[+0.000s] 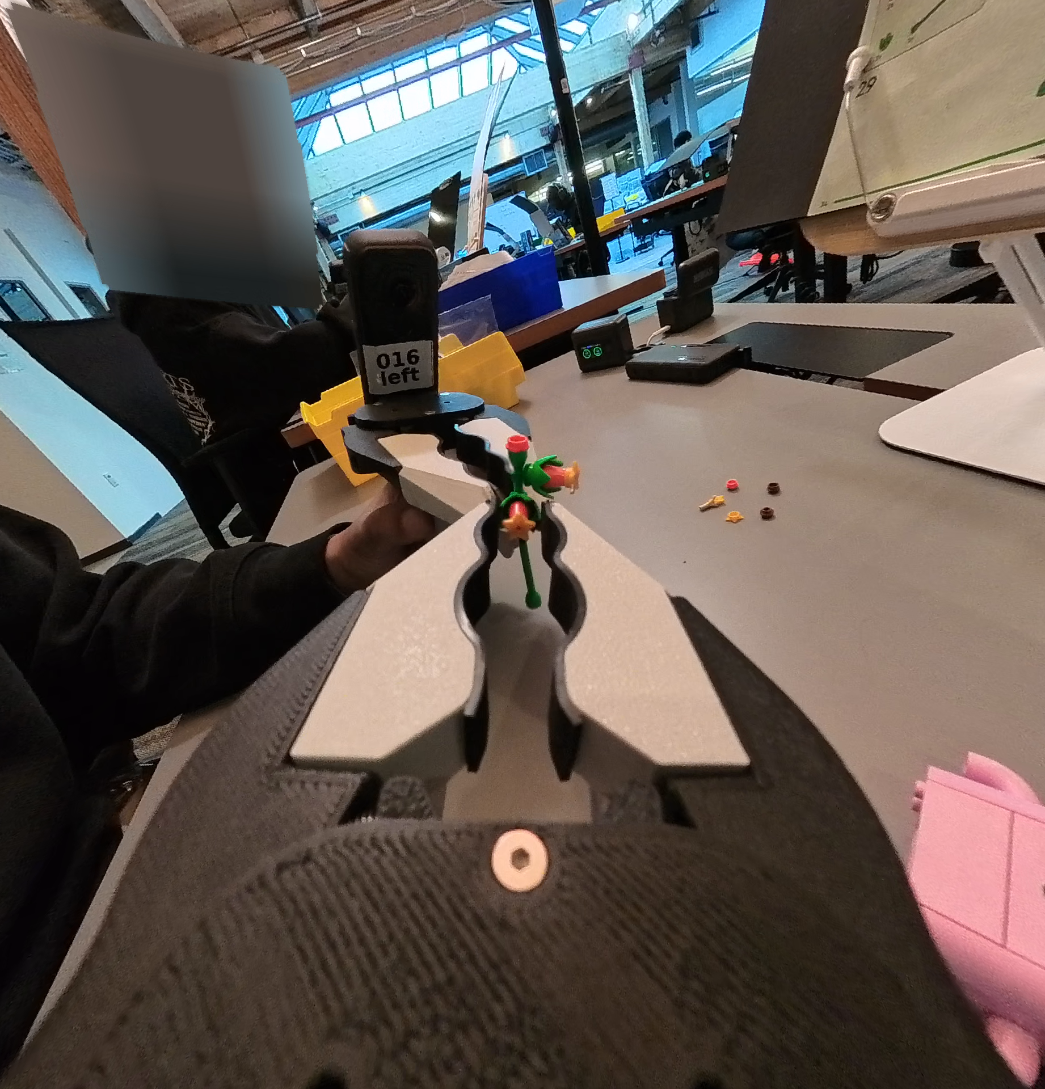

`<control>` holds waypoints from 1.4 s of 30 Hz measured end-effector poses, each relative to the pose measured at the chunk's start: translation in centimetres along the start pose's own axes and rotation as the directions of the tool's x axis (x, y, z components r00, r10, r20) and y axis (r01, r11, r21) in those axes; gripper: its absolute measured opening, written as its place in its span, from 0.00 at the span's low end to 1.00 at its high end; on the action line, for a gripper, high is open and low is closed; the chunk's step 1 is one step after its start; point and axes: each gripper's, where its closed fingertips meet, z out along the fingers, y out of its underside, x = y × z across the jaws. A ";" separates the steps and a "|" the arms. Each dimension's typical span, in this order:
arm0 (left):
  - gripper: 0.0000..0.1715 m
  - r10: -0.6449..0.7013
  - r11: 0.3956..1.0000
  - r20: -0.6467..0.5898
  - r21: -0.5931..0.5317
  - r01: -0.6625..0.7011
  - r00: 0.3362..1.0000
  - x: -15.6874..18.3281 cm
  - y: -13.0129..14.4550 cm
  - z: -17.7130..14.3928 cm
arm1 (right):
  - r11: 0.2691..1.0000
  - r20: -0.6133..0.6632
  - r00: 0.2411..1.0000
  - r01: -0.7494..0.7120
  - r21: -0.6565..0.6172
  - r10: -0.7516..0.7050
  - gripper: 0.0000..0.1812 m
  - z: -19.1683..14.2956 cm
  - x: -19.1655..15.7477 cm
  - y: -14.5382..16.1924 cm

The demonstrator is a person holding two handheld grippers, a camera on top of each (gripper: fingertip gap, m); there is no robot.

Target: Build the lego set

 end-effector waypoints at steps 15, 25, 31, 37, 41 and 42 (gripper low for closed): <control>0.05 -0.047 0.988 0.038 -0.145 0.052 0.998 -1.2 2.7 0.6 | 0.999 -0.032 0.999 -0.006 -0.031 0.005 0.07 0.2 0.7 0.7; 0.04 -0.012 0.995 0.030 -0.096 0.015 0.999 -0.8 1.6 0.3 | 0.999 -0.062 0.998 0.018 -0.043 -0.021 0.07 0.3 1.1 0.9; 0.00 -0.041 0.998 0.024 -0.045 0.042 0.999 -0.9 0.8 -0.1 | 0.999 -0.063 0.998 0.023 -0.039 -0.025 0.09 0.3 1.1 0.9; 0.00 -0.092 0.994 0.007 0.066 0.092 0.996 -1.2 -0.9 -1.1 | 0.999 -0.072 0.997 0.025 -0.031 -0.027 0.15 0.3 1.3 0.8; 0.00 -0.166 0.945 -0.116 0.264 0.192 0.979 -0.7 -3.9 -3.4 | 0.999 -0.072 0.997 0.018 -0.027 -0.020 0.16 0.3 1.4 0.8; 0.00 -0.187 0.921 -0.158 0.315 0.229 0.970 -0.7 -4.7 -4.1 | 0.999 -0.071 0.997 0.017 -0.027 -0.019 0.16 0.3 1.4 0.8</control>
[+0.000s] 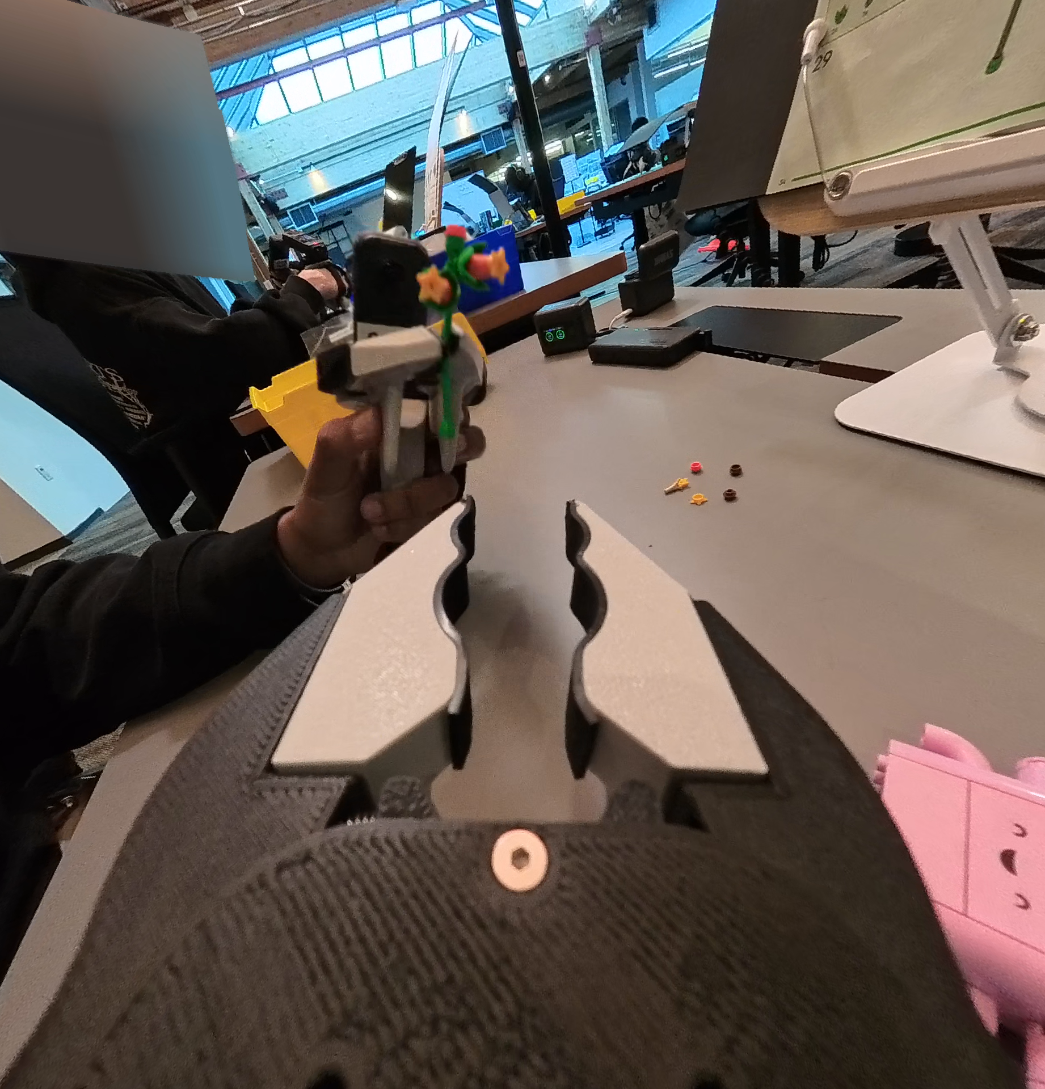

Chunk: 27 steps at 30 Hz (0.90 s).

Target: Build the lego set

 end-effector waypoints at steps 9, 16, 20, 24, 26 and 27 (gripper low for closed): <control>0.00 0.032 0.999 -0.066 -0.018 -0.033 0.997 1.4 0.2 0.3 | 1.000 0.022 0.999 0.028 0.000 -0.028 0.16 0.3 -0.8 0.0; 0.00 -0.188 0.982 -0.361 -0.042 0.185 0.913 4.4 0.5 0.6 | 0.996 -0.006 0.996 0.090 -0.015 -0.090 0.15 0.4 -0.8 0.1; 0.00 -0.068 0.996 -0.209 -0.072 0.054 0.976 2.9 1.5 1.2 | 0.989 -0.075 0.986 0.144 -0.032 -0.146 0.17 0.3 0.0 0.1; 0.00 0.010 0.998 -0.096 -0.062 -0.016 0.995 1.6 1.3 1.0 | 0.918 -0.241 0.887 0.391 -0.066 -0.394 0.35 -0.1 1.1 -0.9; 0.00 0.051 0.996 -0.033 -0.073 -0.053 0.998 0.8 1.4 0.8 | 0.845 -0.314 0.786 0.518 -0.136 -0.532 0.37 -0.2 1.4 -1.0; 0.00 0.070 0.995 -0.011 -0.077 -0.071 0.997 0.5 1.4 0.8 | 0.810 -0.351 0.733 0.559 -0.176 -0.582 0.38 -0.2 1.9 -1.1</control>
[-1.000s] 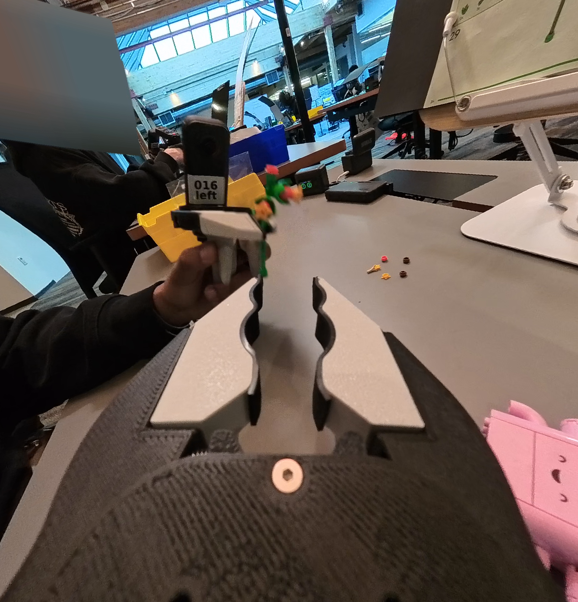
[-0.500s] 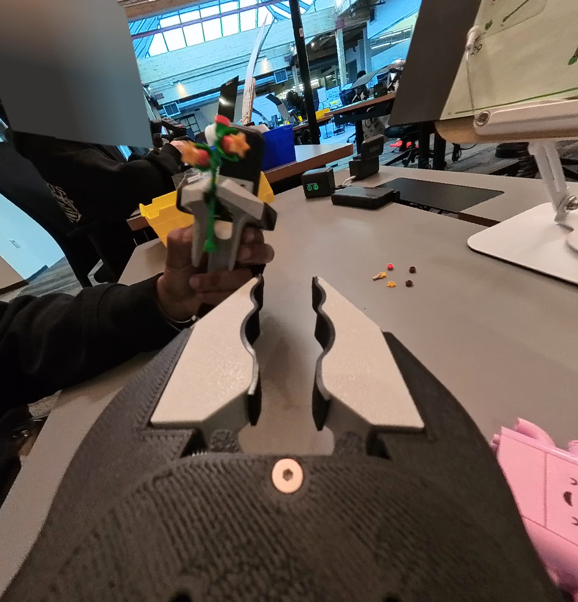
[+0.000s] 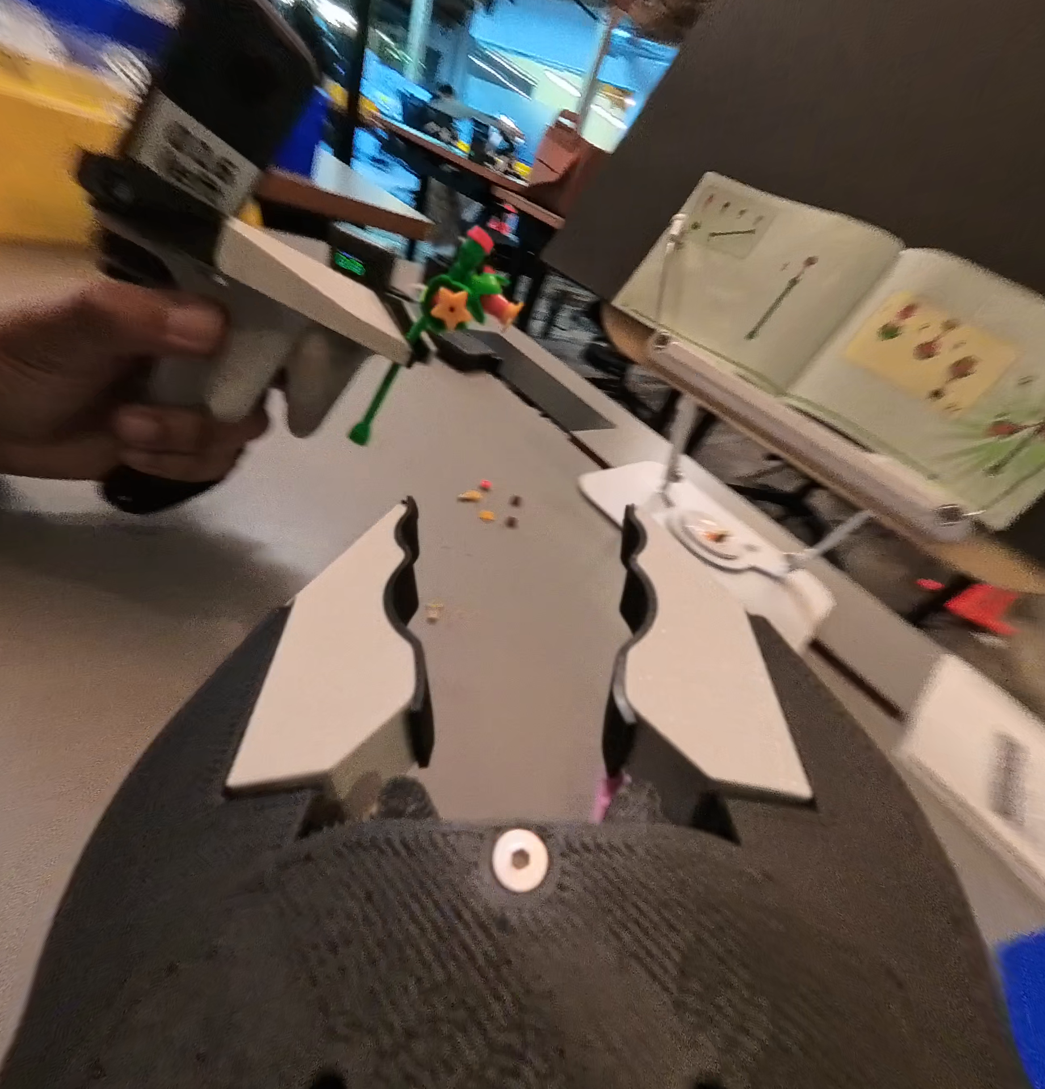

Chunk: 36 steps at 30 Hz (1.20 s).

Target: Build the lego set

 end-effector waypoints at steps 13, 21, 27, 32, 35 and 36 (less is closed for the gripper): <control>0.00 0.133 0.986 0.111 -0.120 -0.120 0.985 -1.2 1.6 0.5 | 0.998 -0.414 0.909 -0.062 -0.018 0.049 0.52 9.9 21.3 -4.7; 0.00 0.065 0.995 0.085 -0.087 -0.057 0.994 -1.2 1.7 0.6 | 0.998 -0.494 0.869 -0.028 -0.058 -0.005 0.49 12.9 25.6 -2.7; 0.00 0.050 0.991 0.051 -0.124 -0.043 0.997 -0.9 2.6 1.5 | 0.995 -0.449 0.893 -0.061 -0.076 0.021 0.27 13.1 25.4 -2.3; 0.00 0.049 0.988 0.044 -0.148 -0.042 0.998 -0.6 3.0 1.7 | 0.994 -0.408 0.913 -0.070 -0.079 0.032 0.03 13.0 25.1 -2.0; 0.00 0.084 0.984 0.060 -0.163 -0.073 0.995 -0.5 3.0 1.6 | 0.992 -0.376 0.926 -0.074 -0.103 0.030 0.00 13.0 24.8 -1.9; 0.00 0.090 0.983 0.064 -0.165 -0.079 0.994 -0.5 3.1 1.6 | 0.992 -0.369 0.929 -0.067 -0.105 0.024 0.00 13.0 24.8 -2.0</control>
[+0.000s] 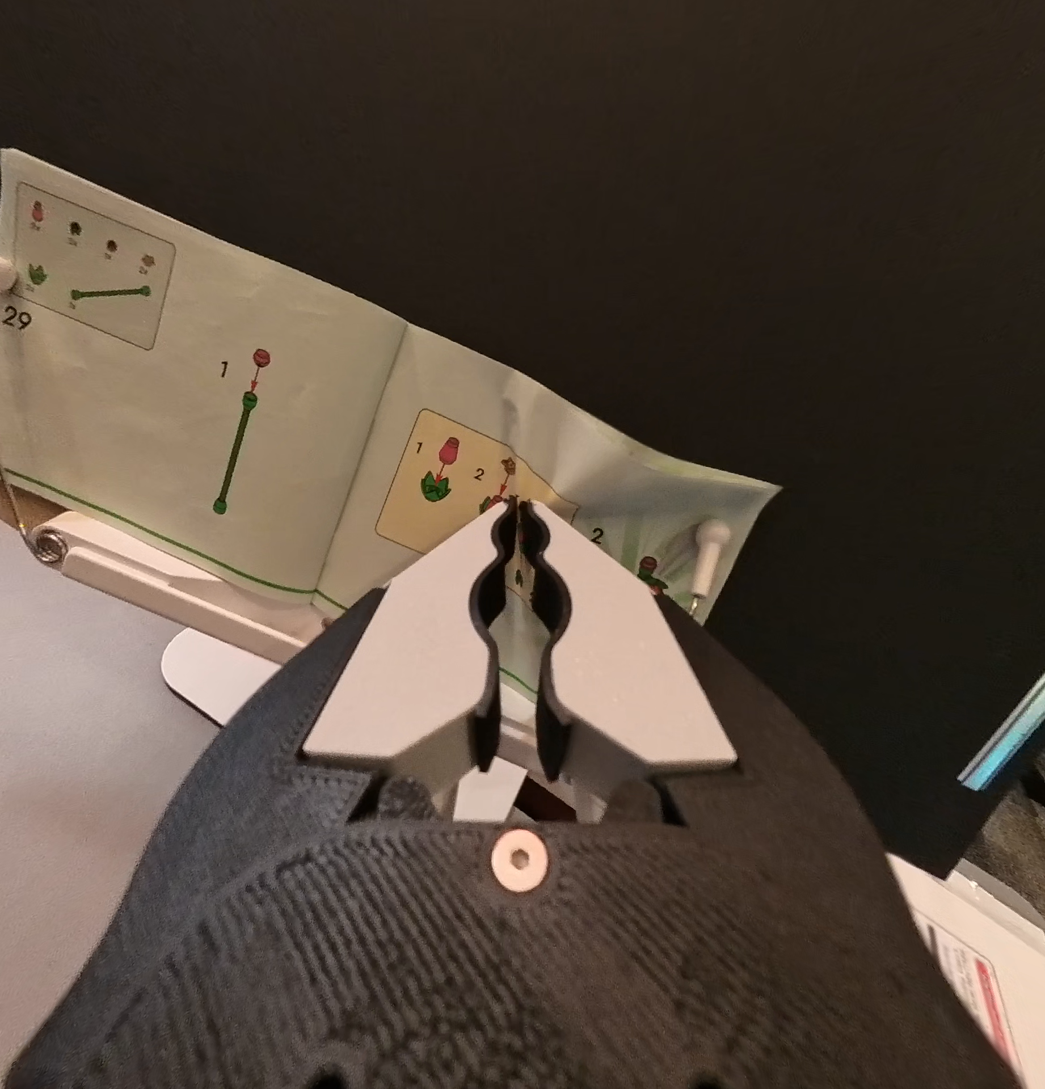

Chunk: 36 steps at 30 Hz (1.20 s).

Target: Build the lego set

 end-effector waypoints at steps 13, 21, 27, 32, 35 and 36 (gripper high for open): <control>0.00 0.019 0.999 0.015 -0.034 -0.019 1.000 -0.1 0.7 0.4 | 0.997 -0.043 0.996 0.076 0.017 -0.076 0.00 -1.5 -0.5 -0.6; 0.00 0.036 0.997 0.021 -0.062 -0.034 0.999 0.0 1.1 0.6 | 0.994 -0.087 0.993 0.084 0.067 -0.078 0.00 -1.7 -0.6 -1.1; 0.00 0.035 0.997 0.021 -0.063 -0.033 0.999 0.0 1.0 0.6 | 0.984 -0.123 0.981 0.163 0.075 -0.153 0.01 -1.7 -1.3 -1.4; 0.00 0.039 0.997 0.023 -0.066 -0.038 0.999 0.0 1.0 0.6 | 0.966 -0.118 0.968 0.233 0.111 -0.220 0.00 -2.0 -2.3 -2.2; 0.00 0.040 0.997 0.025 -0.066 -0.038 0.999 0.0 1.0 0.6 | 0.968 -0.103 0.974 0.216 0.125 -0.204 0.00 -2.1 -2.4 -2.4; 0.00 0.039 0.997 0.025 -0.068 -0.038 0.999 0.0 1.0 0.6 | 0.969 -0.110 0.974 0.210 0.131 -0.196 0.00 -2.2 -2.1 -2.5</control>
